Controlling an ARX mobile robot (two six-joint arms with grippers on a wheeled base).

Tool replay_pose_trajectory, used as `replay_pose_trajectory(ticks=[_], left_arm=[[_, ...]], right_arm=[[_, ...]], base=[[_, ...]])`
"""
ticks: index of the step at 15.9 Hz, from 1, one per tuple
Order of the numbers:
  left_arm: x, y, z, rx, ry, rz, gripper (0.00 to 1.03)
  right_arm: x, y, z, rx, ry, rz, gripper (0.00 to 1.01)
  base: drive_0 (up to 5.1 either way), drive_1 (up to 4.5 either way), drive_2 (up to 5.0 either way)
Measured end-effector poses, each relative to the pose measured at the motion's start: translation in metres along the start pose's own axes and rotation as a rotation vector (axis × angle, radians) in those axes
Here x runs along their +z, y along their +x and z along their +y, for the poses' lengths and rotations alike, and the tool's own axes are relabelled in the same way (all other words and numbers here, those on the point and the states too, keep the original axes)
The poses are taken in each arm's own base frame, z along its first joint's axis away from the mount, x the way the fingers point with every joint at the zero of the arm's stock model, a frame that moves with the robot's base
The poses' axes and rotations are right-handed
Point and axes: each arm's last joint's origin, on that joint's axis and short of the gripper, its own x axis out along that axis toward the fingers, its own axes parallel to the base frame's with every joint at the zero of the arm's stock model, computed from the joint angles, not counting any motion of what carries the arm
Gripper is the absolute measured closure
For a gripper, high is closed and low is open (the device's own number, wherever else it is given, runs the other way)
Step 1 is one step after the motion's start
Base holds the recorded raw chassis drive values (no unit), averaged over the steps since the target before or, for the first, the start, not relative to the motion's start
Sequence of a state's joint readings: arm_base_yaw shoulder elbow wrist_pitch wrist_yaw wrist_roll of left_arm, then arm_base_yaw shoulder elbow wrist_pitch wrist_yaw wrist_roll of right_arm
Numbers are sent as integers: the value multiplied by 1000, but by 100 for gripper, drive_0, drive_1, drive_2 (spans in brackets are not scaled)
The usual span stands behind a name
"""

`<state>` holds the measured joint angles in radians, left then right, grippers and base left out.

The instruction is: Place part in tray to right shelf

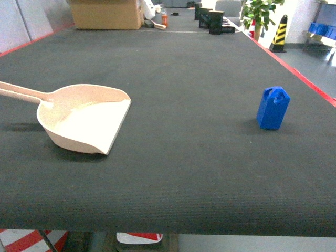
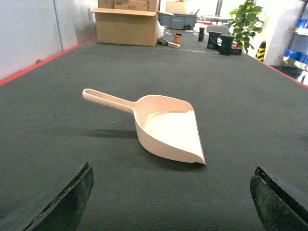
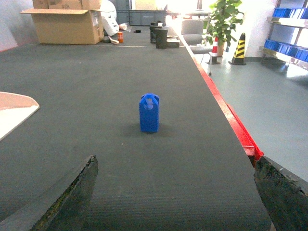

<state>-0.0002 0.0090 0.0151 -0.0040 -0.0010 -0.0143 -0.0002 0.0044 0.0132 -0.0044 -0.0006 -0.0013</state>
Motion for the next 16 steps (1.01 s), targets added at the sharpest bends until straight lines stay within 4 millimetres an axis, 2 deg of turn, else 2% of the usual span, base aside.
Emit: replay_pose_trajectory(ticks=[16], left_arm=[[0,0,0,0,0,0,5]], right_arm=[[0,0,0,0,0,0,3]], base=[[0,0,0]])
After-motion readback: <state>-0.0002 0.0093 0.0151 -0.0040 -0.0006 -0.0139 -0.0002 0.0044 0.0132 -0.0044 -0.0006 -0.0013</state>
